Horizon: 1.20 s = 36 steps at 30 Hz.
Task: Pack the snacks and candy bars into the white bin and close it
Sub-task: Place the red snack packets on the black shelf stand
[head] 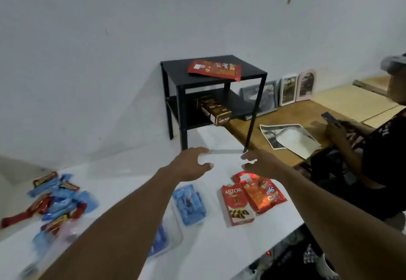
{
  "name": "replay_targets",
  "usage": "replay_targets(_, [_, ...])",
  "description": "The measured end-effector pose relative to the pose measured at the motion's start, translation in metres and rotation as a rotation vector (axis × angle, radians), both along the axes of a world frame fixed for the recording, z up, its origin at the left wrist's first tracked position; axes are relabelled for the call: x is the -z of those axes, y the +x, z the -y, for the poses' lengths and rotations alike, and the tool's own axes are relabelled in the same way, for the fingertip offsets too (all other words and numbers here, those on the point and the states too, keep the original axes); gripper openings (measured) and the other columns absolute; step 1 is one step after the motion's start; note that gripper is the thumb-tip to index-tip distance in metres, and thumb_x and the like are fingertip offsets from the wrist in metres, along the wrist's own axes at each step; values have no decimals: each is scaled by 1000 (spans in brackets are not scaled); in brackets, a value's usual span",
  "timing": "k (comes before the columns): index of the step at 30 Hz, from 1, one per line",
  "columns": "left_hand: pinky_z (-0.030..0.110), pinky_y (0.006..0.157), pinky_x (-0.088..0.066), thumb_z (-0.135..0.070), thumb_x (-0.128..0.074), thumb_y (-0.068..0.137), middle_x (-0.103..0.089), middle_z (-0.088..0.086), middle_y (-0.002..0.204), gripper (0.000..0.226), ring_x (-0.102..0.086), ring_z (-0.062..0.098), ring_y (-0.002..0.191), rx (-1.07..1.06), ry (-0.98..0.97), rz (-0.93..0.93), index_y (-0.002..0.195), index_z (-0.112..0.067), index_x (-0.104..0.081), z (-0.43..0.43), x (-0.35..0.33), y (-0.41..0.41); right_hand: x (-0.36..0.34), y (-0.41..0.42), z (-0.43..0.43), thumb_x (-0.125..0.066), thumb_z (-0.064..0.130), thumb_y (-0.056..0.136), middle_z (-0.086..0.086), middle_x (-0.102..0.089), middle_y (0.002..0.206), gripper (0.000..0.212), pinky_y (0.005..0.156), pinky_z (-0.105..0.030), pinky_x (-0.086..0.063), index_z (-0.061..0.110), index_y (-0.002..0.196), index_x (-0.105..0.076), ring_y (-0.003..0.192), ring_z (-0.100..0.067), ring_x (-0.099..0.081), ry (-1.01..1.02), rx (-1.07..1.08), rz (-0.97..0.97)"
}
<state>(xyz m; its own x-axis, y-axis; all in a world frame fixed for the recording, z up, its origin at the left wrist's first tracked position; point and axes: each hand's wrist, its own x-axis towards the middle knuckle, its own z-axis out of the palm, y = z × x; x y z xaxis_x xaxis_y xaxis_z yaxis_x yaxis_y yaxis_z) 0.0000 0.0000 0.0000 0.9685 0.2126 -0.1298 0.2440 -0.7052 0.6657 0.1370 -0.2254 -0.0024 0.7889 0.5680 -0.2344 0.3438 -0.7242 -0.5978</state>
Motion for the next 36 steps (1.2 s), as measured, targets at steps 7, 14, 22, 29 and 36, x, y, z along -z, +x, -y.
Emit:
replay_targets(7, [47, 114, -32, -67, -50, 70, -29, -4, 159, 72, -25, 23, 147, 81, 96, -180, 140, -50, -40, 94, 154, 82, 133, 69, 64, -67, 19, 85, -2, -54, 142, 40, 97, -31, -48, 26, 125, -66, 124, -22, -56, -165, 11, -45])
replay_targets(14, [66, 112, -25, -72, -54, 75, 0, 2, 165, 77, 10, 40, 150, 47, 273, -264, 144, -50, -29, 153, 228, 113, 224, 121, 82, -66, 48, 79, 3, -22, 162, 56, 115, -66, -22, 44, 133, -52, 151, -35, -9, -311, -153, 63])
replay_targets(22, [63, 119, -14, -70, -63, 71, -14, 6, 164, 74, 10, 33, 151, -15, 374, -167, 137, -41, -48, 150, 250, 121, 255, 129, 66, -59, 53, 89, 6, 0, 167, 54, 117, -67, -4, 57, 138, -39, 152, -33, 12, -379, -275, 94])
replay_targets(29, [60, 119, -1, -73, -58, 75, -25, -1, 160, 70, 6, 27, 151, -98, 353, -292, 136, -39, -50, 148, 237, 122, 250, 124, 68, -65, 50, 85, 7, -18, 163, 59, 111, -67, -20, 55, 138, -40, 150, -34, -8, -428, -264, 125])
replay_targets(36, [55, 107, -41, -72, -66, 66, -13, -1, 160, 68, 8, 40, 149, -168, 318, -231, 127, -46, -53, 139, 226, 106, 240, 102, 72, -63, 23, 91, 1, -51, 146, 41, 100, -48, -48, 32, 131, -62, 135, -34, -38, -269, -187, 165])
